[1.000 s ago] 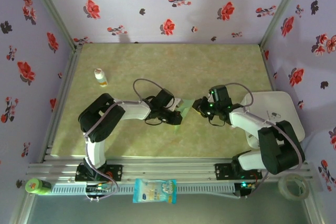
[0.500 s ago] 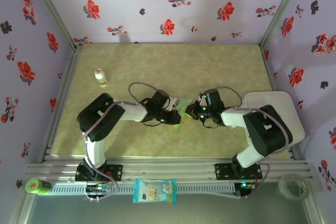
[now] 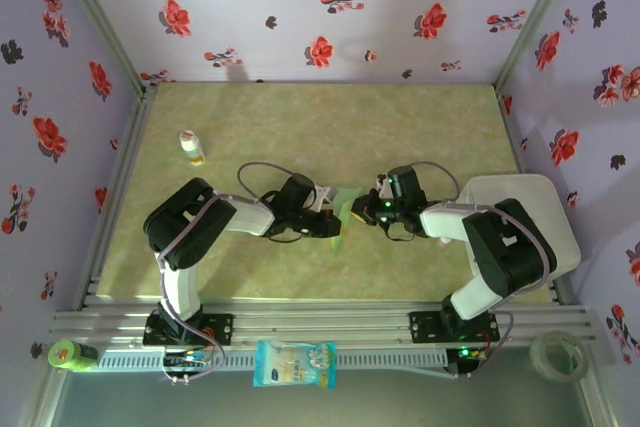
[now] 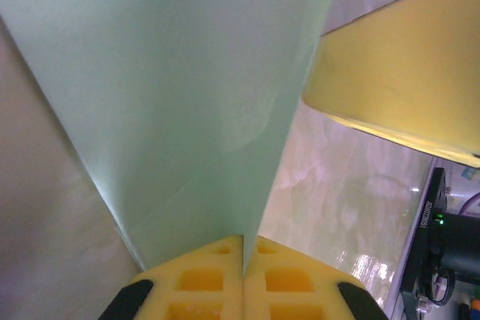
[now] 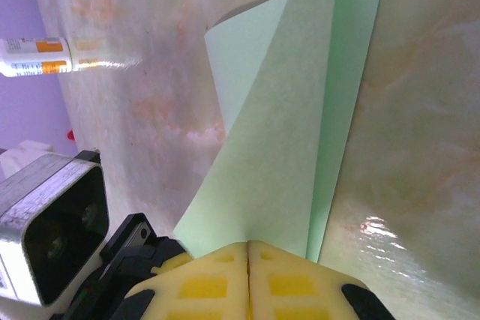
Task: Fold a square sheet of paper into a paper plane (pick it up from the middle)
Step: Fold the wing for the fifth time at the center of the table.
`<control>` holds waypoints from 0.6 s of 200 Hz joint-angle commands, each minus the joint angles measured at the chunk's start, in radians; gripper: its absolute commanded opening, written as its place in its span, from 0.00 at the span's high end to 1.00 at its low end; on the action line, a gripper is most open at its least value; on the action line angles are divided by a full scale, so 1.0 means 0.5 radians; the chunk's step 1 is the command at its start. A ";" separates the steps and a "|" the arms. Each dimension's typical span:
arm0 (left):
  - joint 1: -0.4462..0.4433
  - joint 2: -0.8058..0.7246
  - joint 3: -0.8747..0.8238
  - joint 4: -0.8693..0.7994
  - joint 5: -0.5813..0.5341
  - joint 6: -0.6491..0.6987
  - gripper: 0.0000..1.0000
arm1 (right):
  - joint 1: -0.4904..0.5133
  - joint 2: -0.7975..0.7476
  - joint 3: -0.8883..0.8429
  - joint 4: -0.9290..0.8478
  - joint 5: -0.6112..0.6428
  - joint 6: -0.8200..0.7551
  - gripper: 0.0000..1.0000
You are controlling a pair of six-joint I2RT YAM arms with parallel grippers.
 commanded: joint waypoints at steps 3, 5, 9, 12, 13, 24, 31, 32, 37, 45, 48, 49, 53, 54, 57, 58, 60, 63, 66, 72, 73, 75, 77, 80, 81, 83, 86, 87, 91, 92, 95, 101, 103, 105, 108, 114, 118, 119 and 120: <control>0.042 -0.002 -0.089 -0.068 -0.009 -0.053 1.00 | 0.007 0.000 0.057 0.031 -0.109 -0.077 0.93; 0.044 -0.002 -0.092 -0.064 -0.009 -0.057 1.00 | 0.007 0.006 0.061 0.031 -0.115 -0.077 0.93; 0.047 -0.002 -0.096 -0.055 -0.007 -0.060 1.00 | 0.010 0.010 0.064 0.033 -0.121 -0.080 0.93; 0.047 -0.002 -0.101 -0.046 -0.008 -0.067 1.00 | 0.010 0.019 0.071 0.033 -0.128 -0.084 0.93; 0.047 -0.002 -0.103 -0.042 -0.007 -0.069 1.00 | 0.010 0.021 0.072 0.033 -0.131 -0.085 0.93; 0.055 -0.003 -0.130 0.003 0.000 -0.091 1.00 | 0.010 0.047 0.089 0.033 -0.154 -0.101 0.93; 0.064 -0.003 -0.144 0.020 0.001 -0.103 1.00 | 0.010 0.067 0.100 0.030 -0.163 -0.113 0.93; 0.063 -0.002 -0.146 0.022 0.001 -0.105 1.00 | 0.010 0.068 0.102 0.028 -0.165 -0.115 0.93; 0.068 -0.004 -0.152 0.027 0.001 -0.108 1.00 | 0.010 0.079 0.112 0.019 -0.168 -0.125 0.93; 0.074 -0.002 -0.162 0.027 0.002 -0.113 1.00 | 0.014 0.098 0.130 0.010 -0.179 -0.138 0.93; 0.075 -0.006 -0.163 0.027 0.005 -0.111 1.00 | 0.015 0.106 0.136 0.013 -0.186 -0.142 0.93; 0.073 -0.005 -0.163 0.027 0.004 -0.111 1.00 | 0.014 0.109 0.137 0.013 -0.189 -0.142 0.93; 0.072 -0.005 -0.164 0.026 0.004 -0.109 1.00 | 0.014 0.119 0.145 0.015 -0.198 -0.145 0.93; 0.074 -0.006 -0.164 0.027 0.004 -0.108 1.00 | 0.014 0.122 0.148 0.016 -0.199 -0.145 0.93; 0.073 -0.007 -0.166 0.027 0.004 -0.109 1.00 | 0.016 0.134 0.152 0.015 -0.205 -0.147 0.93; 0.076 -0.006 -0.166 0.026 0.005 -0.108 1.00 | 0.016 0.137 0.153 0.016 -0.206 -0.147 0.93; 0.075 -0.005 -0.167 0.025 0.005 -0.108 1.00 | 0.016 0.141 0.158 0.017 -0.209 -0.148 0.93; 0.077 -0.005 -0.167 0.024 0.004 -0.108 1.00 | 0.017 0.149 0.162 0.015 -0.210 -0.150 0.93; 0.076 -0.005 -0.167 0.024 0.004 -0.112 1.00 | 0.017 0.156 0.168 0.014 -0.211 -0.153 0.94; 0.076 -0.004 -0.167 0.021 0.004 -0.112 1.00 | 0.016 0.175 0.173 0.008 -0.204 -0.155 0.94; 0.077 -0.004 -0.167 0.021 0.005 -0.111 1.00 | 0.016 0.179 0.174 0.008 -0.204 -0.155 0.94; 0.078 -0.005 -0.167 0.021 0.004 -0.114 1.00 | 0.015 0.184 0.176 0.008 -0.204 -0.154 0.94; 0.078 -0.002 -0.167 0.021 0.004 -0.115 1.00 | 0.016 0.187 0.175 0.007 -0.204 -0.154 0.94; 0.080 -0.002 -0.166 0.023 0.004 -0.118 1.00 | 0.014 0.197 0.178 0.006 -0.204 -0.154 0.94; 0.081 -0.003 -0.168 0.020 0.005 -0.118 1.00 | 0.015 0.200 0.180 0.007 -0.204 -0.154 0.94; 0.081 -0.002 -0.169 0.019 0.004 -0.118 1.00 | 0.015 0.203 0.181 0.008 -0.204 -0.154 0.94; 0.081 -0.004 -0.170 0.018 0.004 -0.120 1.00 | 0.016 0.209 0.182 0.014 -0.204 -0.151 0.94; 0.081 -0.005 -0.170 0.018 0.004 -0.121 1.00 | 0.016 0.211 0.182 0.017 -0.204 -0.151 0.94; 0.084 -0.003 -0.170 0.018 0.005 -0.123 1.00 | 0.017 0.216 0.184 0.029 -0.204 -0.146 0.94; 0.084 -0.002 -0.170 0.017 0.004 -0.123 1.00 | 0.017 0.217 0.181 0.034 -0.204 -0.146 0.94; 0.083 -0.005 -0.170 0.015 0.004 -0.126 1.00 | 0.017 0.224 0.179 0.039 -0.202 -0.143 0.94; 0.086 0.001 -0.170 0.009 0.004 -0.126 1.00 | 0.016 0.234 0.186 0.045 -0.201 -0.139 0.94; 0.086 0.001 -0.167 0.007 0.004 -0.127 1.00 | 0.015 0.237 0.187 0.044 -0.201 -0.141 0.94; 0.086 0.004 -0.167 0.005 0.004 -0.127 1.00 | 0.014 0.241 0.188 0.042 -0.201 -0.142 0.94; 0.089 0.005 -0.167 0.001 0.004 -0.127 1.00 | 0.014 0.244 0.193 0.039 -0.201 -0.146 0.94; 0.090 0.010 -0.163 -0.005 0.004 -0.128 1.00 | 0.013 0.249 0.193 0.042 -0.196 -0.148 0.94; 0.090 0.008 -0.160 -0.011 0.003 -0.128 1.00 | 0.014 0.253 0.196 0.042 -0.195 -0.148 0.94; 0.090 0.009 -0.160 -0.013 0.004 -0.128 1.00 | 0.015 0.255 0.196 0.042 -0.194 -0.148 0.94; 0.090 0.008 -0.159 -0.014 0.004 -0.127 1.00 | 0.014 0.256 0.195 0.042 -0.193 -0.148 0.94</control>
